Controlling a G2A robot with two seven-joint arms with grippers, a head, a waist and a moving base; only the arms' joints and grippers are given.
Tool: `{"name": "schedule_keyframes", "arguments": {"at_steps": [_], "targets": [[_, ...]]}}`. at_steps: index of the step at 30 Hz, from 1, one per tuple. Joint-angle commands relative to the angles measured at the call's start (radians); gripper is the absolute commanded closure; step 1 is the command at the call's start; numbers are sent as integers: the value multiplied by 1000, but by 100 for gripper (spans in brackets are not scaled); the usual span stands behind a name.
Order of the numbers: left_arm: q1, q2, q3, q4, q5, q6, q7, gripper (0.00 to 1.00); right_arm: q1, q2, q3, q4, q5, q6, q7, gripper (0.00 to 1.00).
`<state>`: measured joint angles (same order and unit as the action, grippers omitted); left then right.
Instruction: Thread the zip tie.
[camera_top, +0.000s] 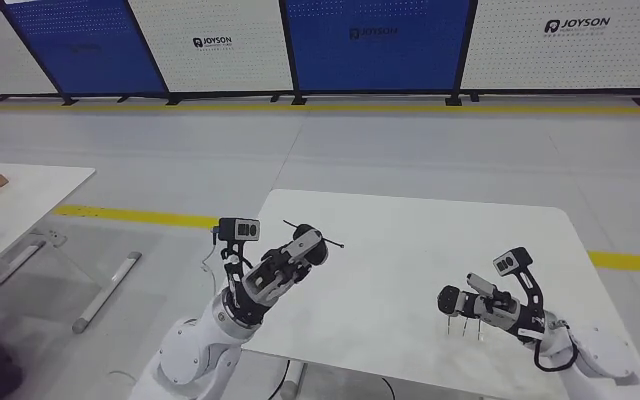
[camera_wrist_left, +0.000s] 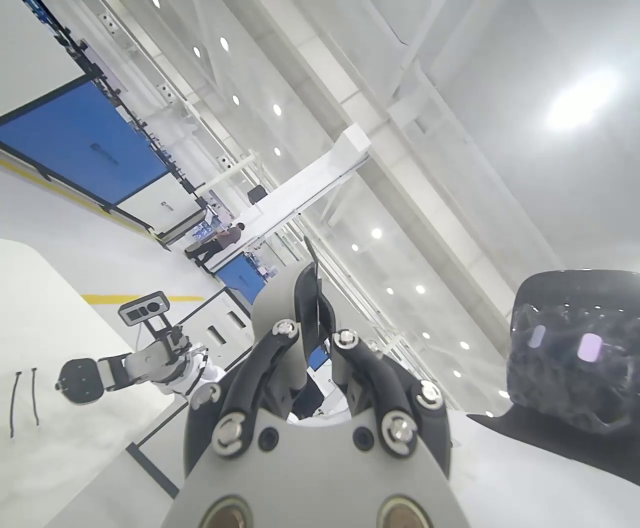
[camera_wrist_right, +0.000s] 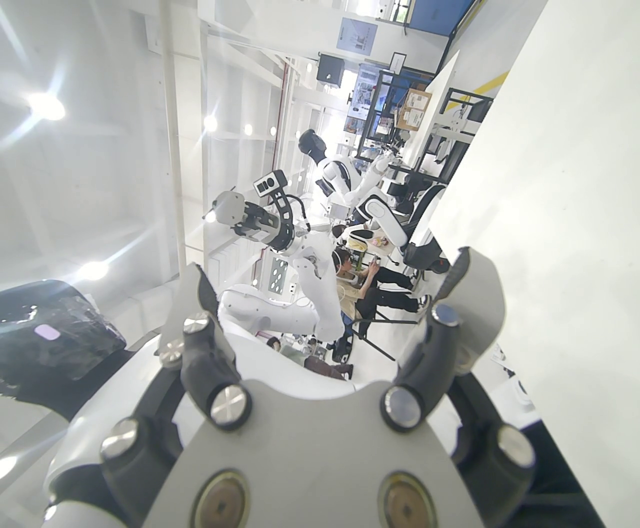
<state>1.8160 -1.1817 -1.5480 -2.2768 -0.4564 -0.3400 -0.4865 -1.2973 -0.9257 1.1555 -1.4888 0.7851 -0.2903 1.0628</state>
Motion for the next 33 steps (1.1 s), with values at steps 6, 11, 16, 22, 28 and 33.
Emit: {"name": "schedule_keyframes", "arguments": {"at_steps": [6, 11, 16, 22, 28, 33], "targets": [[-47, -1, 47, 86, 41, 91, 22, 100, 0, 0, 0, 0, 0, 0, 0, 0], [-96, -1, 89, 199, 87, 161, 41, 100, 0, 0, 0, 0, 0, 0, 0, 0], [-139, -3, 132, 316, 130, 204, 62, 100, 0, 0, 0, 0, 0, 0, 0, 0], [-174, -2, 183, 411, 214, 247, 55, 100, 0, 0, 0, 0, 0, 0, 0, 0], [-189, -1, 215, 448, 256, 257, 40, 100, 0, 0, 0, 0, 0, 0, 0, 0], [-189, -1, 215, 448, 256, 257, 40, 100, 0, 0, 0, 0, 0, 0, 0, 0]]}}
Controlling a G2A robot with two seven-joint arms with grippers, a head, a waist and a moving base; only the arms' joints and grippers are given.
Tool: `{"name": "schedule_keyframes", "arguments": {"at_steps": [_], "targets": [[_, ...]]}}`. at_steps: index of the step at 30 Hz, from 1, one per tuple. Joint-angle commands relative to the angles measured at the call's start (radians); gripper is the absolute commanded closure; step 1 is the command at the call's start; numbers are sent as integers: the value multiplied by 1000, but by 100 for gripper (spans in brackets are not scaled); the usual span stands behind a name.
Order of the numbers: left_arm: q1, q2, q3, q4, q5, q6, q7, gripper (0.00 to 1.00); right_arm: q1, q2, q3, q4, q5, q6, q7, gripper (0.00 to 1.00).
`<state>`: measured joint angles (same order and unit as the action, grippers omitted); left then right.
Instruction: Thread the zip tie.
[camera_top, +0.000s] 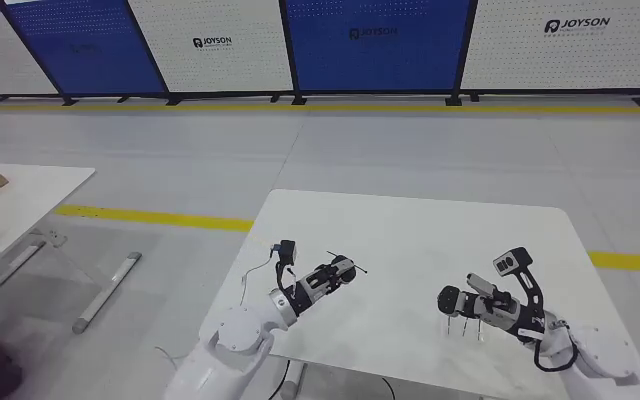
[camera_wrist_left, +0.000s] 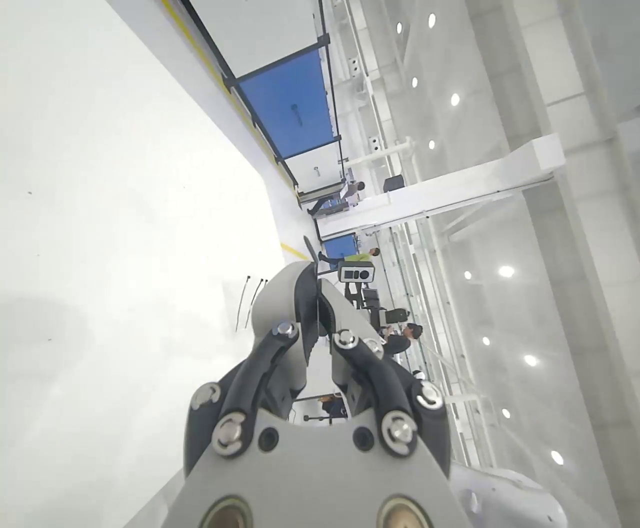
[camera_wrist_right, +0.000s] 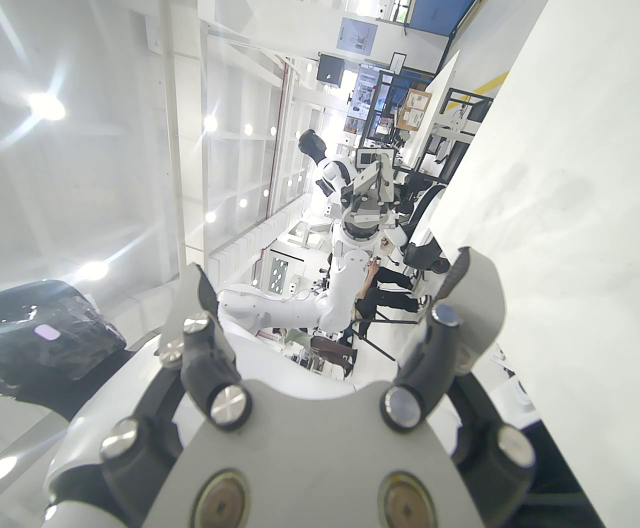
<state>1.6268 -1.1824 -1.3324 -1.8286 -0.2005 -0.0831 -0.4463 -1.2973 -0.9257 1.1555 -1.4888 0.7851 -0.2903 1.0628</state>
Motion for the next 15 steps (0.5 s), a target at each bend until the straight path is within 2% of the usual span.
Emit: {"name": "schedule_keyframes", "arguments": {"at_steps": [1, 5, 8, 11, 15], "targets": [[0, 0, 0, 0, 0, 0, 0, 100, 0, 0, 0, 0, 0, 0, 0, 0], [-1, 0, 2, 1, -1, 1, 4, 100, 0, 0, 0, 0, 0, 0, 0, 0], [-6, -2, 12, -27, -27, -18, 16, 100, 0, 0, 0, 0, 0, 0, 0, 0], [2, -4, 7, -89, -76, -40, 46, 100, 0, 0, 0, 0, 0, 0, 0, 0], [15, -5, -2, -197, -112, -60, 70, 100, 0, 0, 0, 0, 0, 0, 0, 0]]}}
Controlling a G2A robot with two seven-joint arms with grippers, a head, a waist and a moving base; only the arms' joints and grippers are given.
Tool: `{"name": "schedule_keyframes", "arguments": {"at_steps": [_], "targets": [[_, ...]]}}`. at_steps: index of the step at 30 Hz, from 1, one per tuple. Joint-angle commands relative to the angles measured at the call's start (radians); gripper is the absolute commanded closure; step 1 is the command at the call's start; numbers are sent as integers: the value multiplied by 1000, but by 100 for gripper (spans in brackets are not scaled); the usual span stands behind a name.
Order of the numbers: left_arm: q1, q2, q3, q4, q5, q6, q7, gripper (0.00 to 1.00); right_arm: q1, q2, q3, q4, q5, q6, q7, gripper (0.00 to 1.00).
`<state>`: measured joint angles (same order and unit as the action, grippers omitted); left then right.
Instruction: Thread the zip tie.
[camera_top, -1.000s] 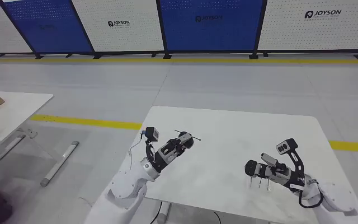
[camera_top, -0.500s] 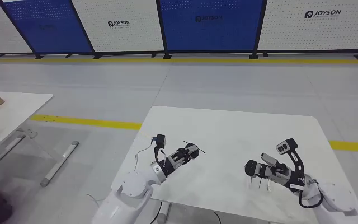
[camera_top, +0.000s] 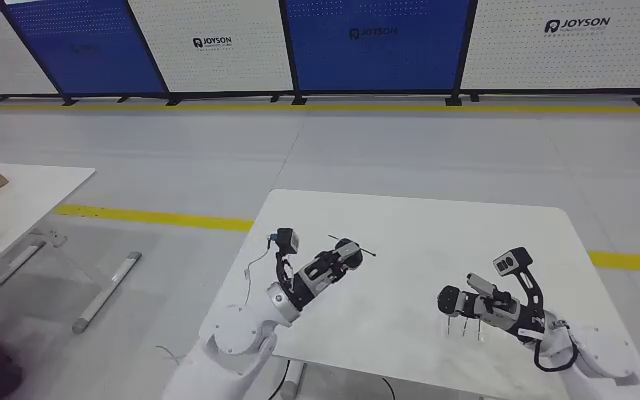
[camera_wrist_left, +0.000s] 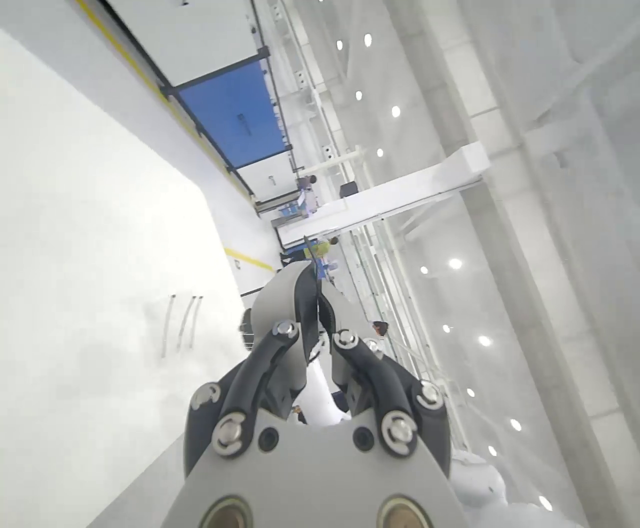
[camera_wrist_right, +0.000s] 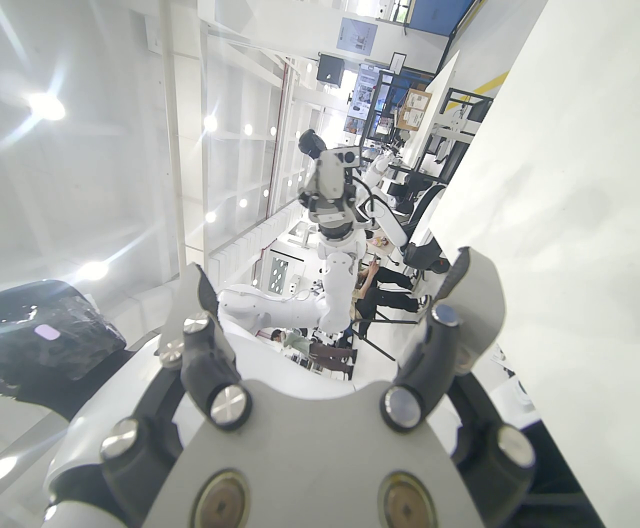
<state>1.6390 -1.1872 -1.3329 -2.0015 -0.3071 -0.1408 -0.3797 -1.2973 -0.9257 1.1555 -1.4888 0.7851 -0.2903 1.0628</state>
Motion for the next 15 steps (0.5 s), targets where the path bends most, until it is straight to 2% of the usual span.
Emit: {"name": "schedule_keyframes", "arguments": {"at_steps": [1, 4, 9, 12, 15], "targets": [[6, 0, -5, -56, -14, -1, 12, 100, 0, 0, 0, 0, 0, 0, 0, 0], [14, 0, -15, -126, -33, 4, 36, 100, 0, 0, 0, 0, 0, 0, 0, 0], [24, 1, -35, -204, -47, 4, 52, 100, 0, 0, 0, 0, 0, 0, 0, 0], [36, 3, -45, -220, -43, 7, 50, 100, 0, 0, 0, 0, 0, 0, 0, 0], [44, 5, -45, -200, -13, 19, 43, 100, 0, 0, 0, 0, 0, 0, 0, 0]]}}
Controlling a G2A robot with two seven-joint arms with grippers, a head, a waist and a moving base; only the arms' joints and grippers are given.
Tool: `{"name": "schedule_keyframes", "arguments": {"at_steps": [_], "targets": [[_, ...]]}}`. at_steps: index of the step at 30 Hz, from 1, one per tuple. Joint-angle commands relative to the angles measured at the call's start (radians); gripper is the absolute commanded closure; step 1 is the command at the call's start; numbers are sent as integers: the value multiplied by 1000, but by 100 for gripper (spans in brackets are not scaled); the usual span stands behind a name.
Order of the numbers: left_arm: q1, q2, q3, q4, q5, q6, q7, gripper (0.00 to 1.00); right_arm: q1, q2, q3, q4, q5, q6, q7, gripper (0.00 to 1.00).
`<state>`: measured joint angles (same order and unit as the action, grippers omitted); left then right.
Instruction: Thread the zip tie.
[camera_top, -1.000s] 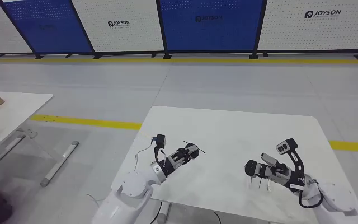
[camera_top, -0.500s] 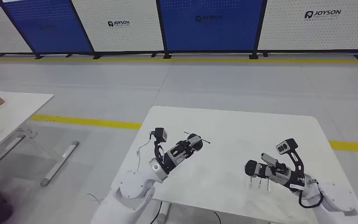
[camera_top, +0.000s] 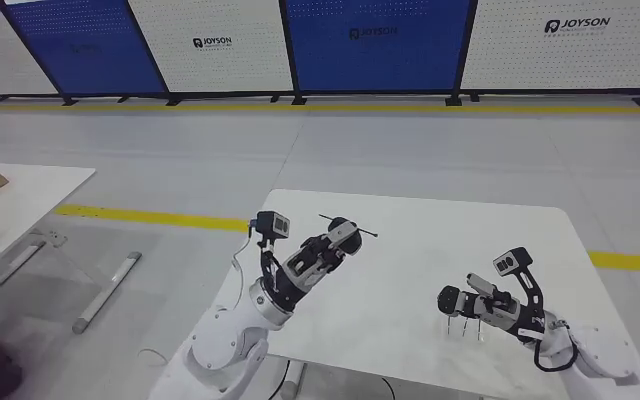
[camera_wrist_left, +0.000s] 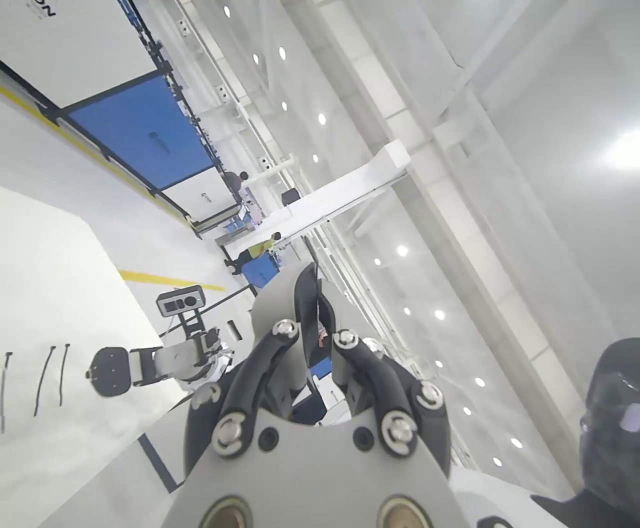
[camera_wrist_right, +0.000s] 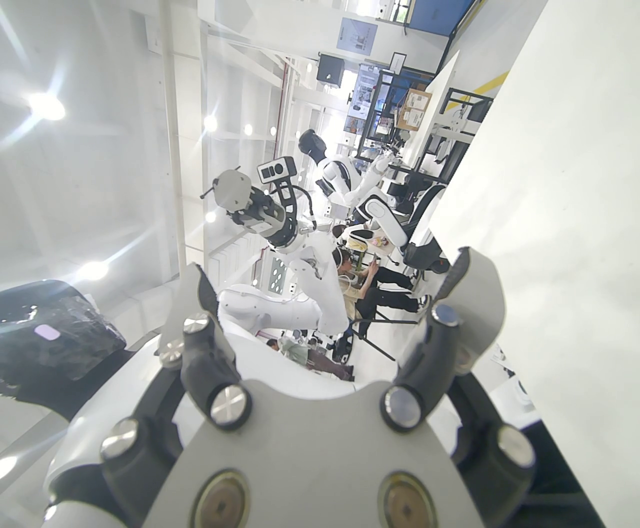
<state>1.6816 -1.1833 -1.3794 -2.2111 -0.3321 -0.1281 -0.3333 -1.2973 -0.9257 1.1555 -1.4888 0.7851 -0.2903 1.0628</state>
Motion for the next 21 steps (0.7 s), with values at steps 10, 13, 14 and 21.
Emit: {"name": "schedule_keyframes", "arguments": {"at_steps": [10, 13, 14, 21], "targets": [[-9, 5, 41, 209, 121, 30, -37, 100, 0, 0, 0, 0, 0, 0, 0, 0], [-19, 6, 61, 275, 142, 35, -48, 100, 0, 0, 0, 0, 0, 0, 0, 0], [-24, 6, 65, 293, 144, 34, -48, 100, 0, 0, 0, 0, 0, 0, 0, 0], [-41, 5, 94, 381, 205, -2, -22, 100, 0, 0, 0, 0, 0, 0, 0, 0]]}}
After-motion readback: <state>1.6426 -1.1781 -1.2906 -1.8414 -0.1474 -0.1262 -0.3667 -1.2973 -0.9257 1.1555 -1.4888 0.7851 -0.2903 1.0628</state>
